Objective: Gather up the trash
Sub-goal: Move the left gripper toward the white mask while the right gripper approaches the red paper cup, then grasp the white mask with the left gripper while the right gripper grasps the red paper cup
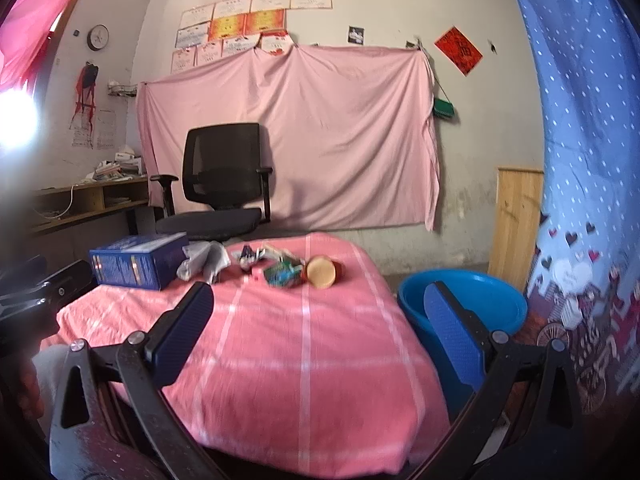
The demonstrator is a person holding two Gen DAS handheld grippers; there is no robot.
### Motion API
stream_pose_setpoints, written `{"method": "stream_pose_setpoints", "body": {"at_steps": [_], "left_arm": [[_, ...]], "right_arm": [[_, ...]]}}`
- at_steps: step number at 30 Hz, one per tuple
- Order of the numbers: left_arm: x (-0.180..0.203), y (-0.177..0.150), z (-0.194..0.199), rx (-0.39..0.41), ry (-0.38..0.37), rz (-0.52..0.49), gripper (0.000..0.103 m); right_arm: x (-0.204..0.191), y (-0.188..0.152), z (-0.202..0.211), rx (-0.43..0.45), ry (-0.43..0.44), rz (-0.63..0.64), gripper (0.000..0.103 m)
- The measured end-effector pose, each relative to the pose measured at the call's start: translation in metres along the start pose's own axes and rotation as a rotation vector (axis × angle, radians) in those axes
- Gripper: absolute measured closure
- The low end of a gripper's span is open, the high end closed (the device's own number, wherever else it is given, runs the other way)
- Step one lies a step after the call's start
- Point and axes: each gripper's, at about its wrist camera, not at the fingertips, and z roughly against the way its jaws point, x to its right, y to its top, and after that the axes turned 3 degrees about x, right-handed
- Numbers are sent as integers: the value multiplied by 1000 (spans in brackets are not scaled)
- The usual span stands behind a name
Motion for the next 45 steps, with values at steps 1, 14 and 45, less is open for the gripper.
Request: {"method": "stream_pose_setpoints", "body": {"at_steps": [1, 14, 45], "left_arm": [[0, 4, -6, 7, 3, 4, 2], [3, 14, -109, 59, 117, -17, 1], [-10, -34, -296, -317, 126, -98, 60]], "right_arm": [[1, 4, -5, 10, 7, 1, 0], [13, 28, -100, 43, 19, 19, 0], [14, -12, -255, -386, 1, -3, 6]]}}
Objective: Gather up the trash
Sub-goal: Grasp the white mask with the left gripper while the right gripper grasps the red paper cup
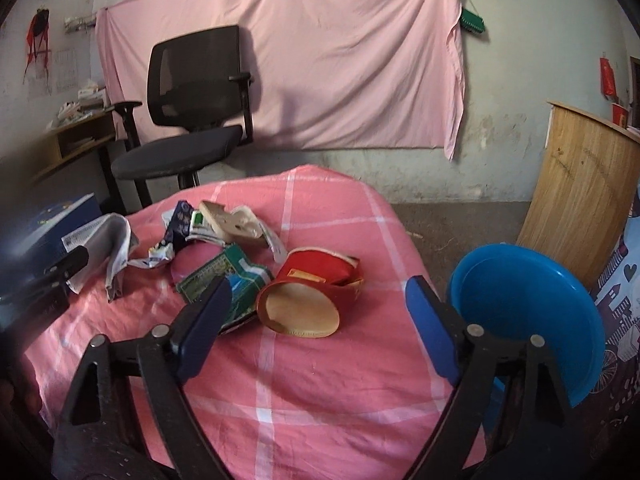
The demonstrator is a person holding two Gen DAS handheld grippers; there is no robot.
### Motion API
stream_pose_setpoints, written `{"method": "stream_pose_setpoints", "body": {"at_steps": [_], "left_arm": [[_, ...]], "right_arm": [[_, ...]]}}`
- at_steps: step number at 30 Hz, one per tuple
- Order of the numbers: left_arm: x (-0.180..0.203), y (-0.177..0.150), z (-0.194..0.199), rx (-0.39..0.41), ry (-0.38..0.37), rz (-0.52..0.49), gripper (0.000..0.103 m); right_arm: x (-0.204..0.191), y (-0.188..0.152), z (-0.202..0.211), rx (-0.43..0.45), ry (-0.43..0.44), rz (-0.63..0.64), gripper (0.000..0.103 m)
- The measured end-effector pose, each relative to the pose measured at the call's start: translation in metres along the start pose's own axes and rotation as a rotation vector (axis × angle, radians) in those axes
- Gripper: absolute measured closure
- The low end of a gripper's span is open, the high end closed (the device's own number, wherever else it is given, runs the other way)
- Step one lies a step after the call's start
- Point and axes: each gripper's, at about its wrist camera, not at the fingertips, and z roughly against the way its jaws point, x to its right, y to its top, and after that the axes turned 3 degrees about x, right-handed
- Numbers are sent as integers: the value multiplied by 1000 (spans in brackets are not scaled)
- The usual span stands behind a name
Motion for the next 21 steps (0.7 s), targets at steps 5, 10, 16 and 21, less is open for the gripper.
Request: {"method": "stream_pose_setpoints", "body": {"at_steps": [5, 10, 16, 21], "left_arm": [[-2, -1, -6, -42, -17, 4, 88], [-5, -1, -4, -35, -25, 14, 100], [-5, -3, 9, -14, -30, 27, 102], [-1, -6, 32, 4, -53, 36, 103]], "right_arm": [[1, 0, -13, -54, 18, -10, 12], [3, -2, -30, -135, 30, -21, 13], [8, -3, -38, -176, 43, -44, 34], [12, -4, -30, -151, 50, -57, 34]]}}
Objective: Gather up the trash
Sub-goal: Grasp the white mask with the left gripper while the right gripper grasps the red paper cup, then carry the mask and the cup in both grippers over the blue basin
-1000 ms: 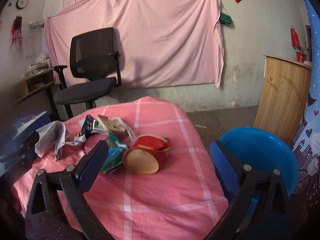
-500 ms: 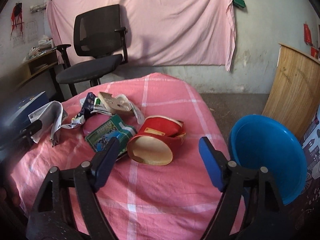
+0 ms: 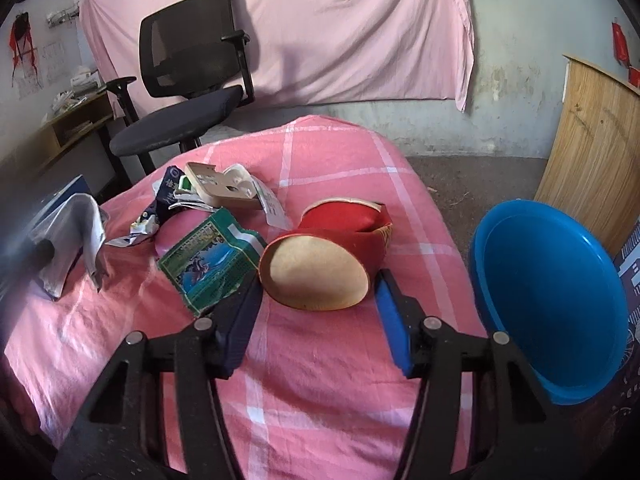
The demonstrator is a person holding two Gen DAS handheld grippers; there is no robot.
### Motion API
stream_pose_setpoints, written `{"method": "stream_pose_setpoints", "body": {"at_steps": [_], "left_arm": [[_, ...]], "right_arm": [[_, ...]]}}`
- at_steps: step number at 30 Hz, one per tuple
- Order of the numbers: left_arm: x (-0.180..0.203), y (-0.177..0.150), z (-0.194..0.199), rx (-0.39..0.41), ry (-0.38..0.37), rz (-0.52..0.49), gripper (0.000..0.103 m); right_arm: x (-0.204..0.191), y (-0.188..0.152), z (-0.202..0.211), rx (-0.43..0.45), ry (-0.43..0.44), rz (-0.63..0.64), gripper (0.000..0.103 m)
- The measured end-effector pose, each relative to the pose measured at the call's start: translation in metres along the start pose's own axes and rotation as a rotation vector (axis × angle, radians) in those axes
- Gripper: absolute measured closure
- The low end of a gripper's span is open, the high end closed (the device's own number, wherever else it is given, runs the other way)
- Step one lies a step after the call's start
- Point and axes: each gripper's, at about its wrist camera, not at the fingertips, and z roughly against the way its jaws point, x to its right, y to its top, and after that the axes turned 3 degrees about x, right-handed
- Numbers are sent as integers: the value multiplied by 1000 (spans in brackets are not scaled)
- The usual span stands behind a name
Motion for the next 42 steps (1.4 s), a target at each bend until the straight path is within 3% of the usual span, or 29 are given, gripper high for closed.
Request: {"method": "stream_pose_setpoints", "body": {"at_steps": [8, 16, 25, 29, 33, 42], "left_arm": [[22, -1, 42, 59, -30, -18, 103], [62, 15, 81, 162, -80, -60, 103], [130, 47, 103, 285, -166, -118, 103], [172, 58, 102, 305, -244, -139, 103], [216, 67, 88, 270, -334, -147, 103], [310, 68, 37, 110, -492, -185, 103]], "right_arm": [[4, -23, 41, 105, 37, 9, 34], [22, -27, 96, 360, 63, -8, 34], [63, -25, 143, 563, -22, -44, 34], [92, -29, 159, 605, -98, -66, 34], [124, -32, 168, 619, -183, -113, 34], [206, -49, 149, 475, -261, -278, 34]]}}
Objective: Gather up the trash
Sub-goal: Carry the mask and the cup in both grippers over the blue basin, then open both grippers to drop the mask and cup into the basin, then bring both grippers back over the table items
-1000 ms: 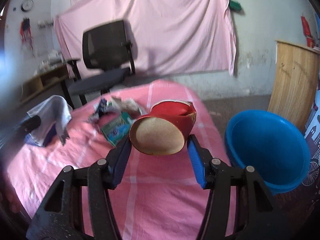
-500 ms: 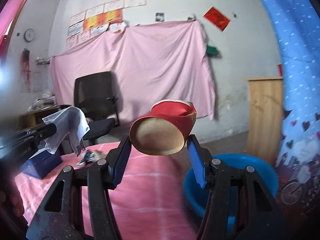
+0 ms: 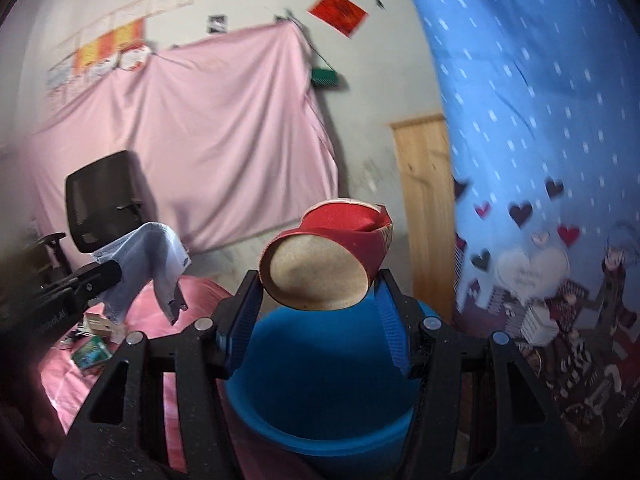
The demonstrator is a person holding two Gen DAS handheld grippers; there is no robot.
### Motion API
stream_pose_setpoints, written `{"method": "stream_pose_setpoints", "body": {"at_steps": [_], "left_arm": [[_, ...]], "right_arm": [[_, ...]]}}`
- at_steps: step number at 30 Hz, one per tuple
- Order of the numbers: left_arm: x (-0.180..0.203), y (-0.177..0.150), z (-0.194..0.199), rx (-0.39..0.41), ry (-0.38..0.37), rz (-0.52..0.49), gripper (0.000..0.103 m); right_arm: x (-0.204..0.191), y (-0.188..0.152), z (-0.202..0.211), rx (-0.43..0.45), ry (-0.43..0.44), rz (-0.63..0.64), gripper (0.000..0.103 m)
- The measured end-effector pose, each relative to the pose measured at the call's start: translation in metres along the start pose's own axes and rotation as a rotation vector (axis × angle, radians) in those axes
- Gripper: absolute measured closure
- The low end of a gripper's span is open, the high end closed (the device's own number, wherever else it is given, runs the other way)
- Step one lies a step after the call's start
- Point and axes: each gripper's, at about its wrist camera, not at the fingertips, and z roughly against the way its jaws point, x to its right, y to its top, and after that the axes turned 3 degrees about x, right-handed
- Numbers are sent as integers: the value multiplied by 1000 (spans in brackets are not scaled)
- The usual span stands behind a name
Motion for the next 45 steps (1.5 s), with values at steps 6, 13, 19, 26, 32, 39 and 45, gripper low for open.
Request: {"method": "stream_pose_setpoints", "body": {"at_steps": [6, 13, 19, 26, 32, 39, 45], "left_arm": [[16, -13, -41, -124, -60, 35, 103], [15, -33, -68, -272, -95, 94, 100], [2, -34, -66, -292, -66, 135, 65], [-22, -31, -28, -215, -4, 138, 49], [-51, -33, 12, -96, 74, 182, 21], [-86, -35, 71, 83, 183, 218, 1], [-109, -46, 119, 166, 287, 197, 1]], "right_arm": [[24, -12, -20, -114, -39, -51, 34], [41, -27, -49, -244, -53, -106, 33], [46, -35, -57, -292, -52, -128, 31], [41, -27, -46, -218, -21, -125, 16], [17, -18, -30, -122, 30, -75, 2], [-25, -8, -3, 17, 138, -7, 0], [-67, -3, 22, 110, 221, 89, 0]]}}
